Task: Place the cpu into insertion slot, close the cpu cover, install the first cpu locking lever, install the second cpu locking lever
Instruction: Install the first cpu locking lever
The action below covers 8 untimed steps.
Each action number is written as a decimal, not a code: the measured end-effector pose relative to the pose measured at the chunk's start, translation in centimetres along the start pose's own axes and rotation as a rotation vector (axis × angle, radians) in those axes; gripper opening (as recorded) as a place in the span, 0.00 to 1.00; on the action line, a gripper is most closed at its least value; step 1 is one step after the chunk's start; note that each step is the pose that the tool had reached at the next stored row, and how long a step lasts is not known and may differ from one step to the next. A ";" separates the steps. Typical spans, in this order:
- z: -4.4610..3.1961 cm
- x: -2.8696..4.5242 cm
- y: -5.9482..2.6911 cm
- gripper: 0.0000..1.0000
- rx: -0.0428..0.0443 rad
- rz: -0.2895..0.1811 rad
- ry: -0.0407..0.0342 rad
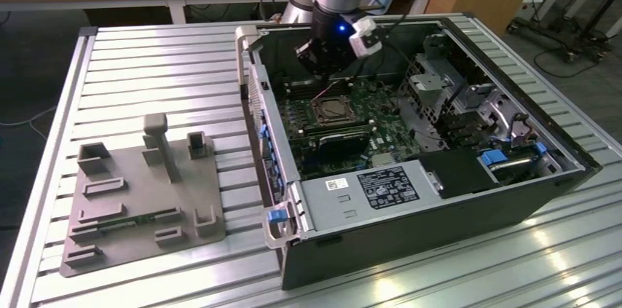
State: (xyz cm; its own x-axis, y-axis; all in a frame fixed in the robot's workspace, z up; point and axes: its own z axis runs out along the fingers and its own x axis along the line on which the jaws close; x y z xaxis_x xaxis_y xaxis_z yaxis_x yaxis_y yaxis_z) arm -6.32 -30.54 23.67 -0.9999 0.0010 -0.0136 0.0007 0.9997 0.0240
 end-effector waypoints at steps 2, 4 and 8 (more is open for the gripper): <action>0.09 -0.13 0.02 0.10 0.0001 0.000 0.0001; 0.15 -0.22 0.04 0.10 0.0000 0.000 0.0000; 0.25 -0.35 0.13 0.10 0.0002 0.000 0.0001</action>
State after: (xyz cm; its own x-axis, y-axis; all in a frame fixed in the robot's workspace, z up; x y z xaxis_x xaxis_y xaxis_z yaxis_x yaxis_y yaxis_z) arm -5.97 -30.41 23.43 -0.9999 0.0011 -0.0135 0.0008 0.9997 0.0238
